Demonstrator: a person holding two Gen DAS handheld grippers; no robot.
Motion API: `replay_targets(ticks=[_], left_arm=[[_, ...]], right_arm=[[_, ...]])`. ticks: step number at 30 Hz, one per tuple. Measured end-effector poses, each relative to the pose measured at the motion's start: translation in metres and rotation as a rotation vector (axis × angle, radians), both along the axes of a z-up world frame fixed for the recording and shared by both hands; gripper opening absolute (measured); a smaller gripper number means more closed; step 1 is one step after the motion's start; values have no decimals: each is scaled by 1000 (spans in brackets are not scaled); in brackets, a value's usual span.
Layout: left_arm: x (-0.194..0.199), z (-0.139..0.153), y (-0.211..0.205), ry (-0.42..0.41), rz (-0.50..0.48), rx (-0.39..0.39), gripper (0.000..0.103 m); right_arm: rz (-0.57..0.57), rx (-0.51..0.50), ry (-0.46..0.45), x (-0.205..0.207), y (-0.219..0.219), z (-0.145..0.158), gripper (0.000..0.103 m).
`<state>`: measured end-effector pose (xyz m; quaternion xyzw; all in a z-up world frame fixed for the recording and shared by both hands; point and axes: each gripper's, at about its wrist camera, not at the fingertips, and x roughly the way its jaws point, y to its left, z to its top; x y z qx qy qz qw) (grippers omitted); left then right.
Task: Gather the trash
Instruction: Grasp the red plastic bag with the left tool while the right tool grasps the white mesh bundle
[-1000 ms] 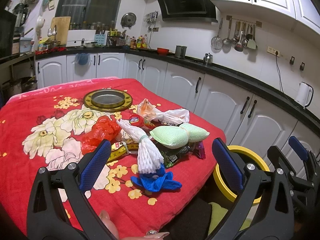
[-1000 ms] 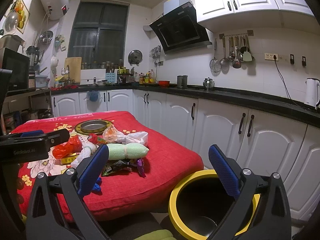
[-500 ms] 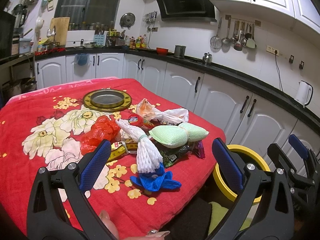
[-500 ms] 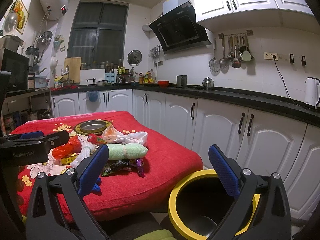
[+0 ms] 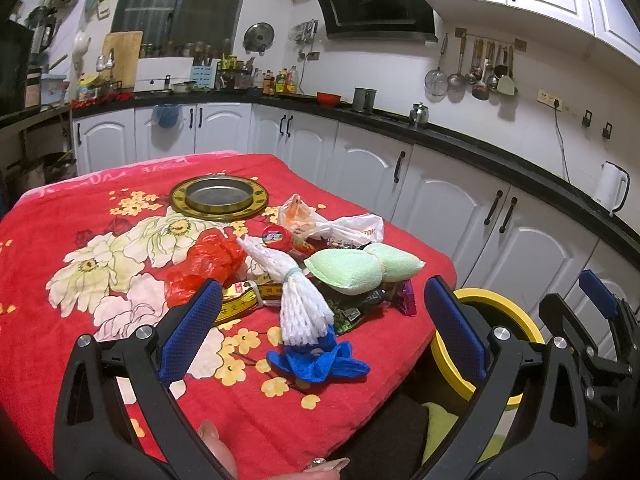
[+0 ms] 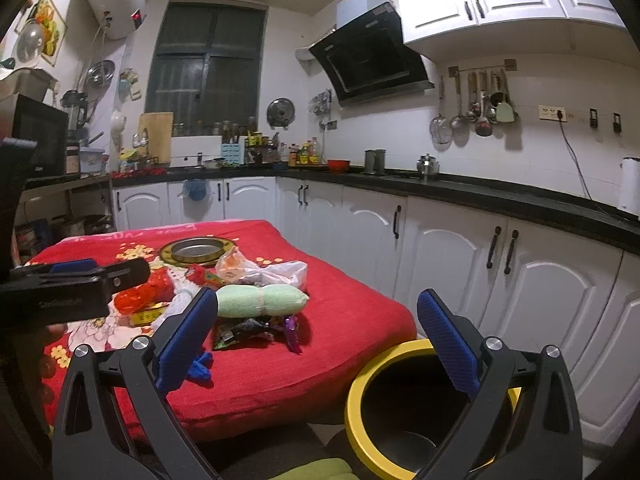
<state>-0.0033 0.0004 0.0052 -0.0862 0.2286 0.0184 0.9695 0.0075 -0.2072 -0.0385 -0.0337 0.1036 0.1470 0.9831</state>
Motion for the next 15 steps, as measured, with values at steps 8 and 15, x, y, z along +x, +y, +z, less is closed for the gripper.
replay_targets(ticks=[8,15], left_arm=[[4,5,30,-1,64,-24,93],[9,11,64,-4,142,-42,93]], right_arm=[[111,-43,27,-3,22,1,97],[235,-61,83,2,58,2,97]])
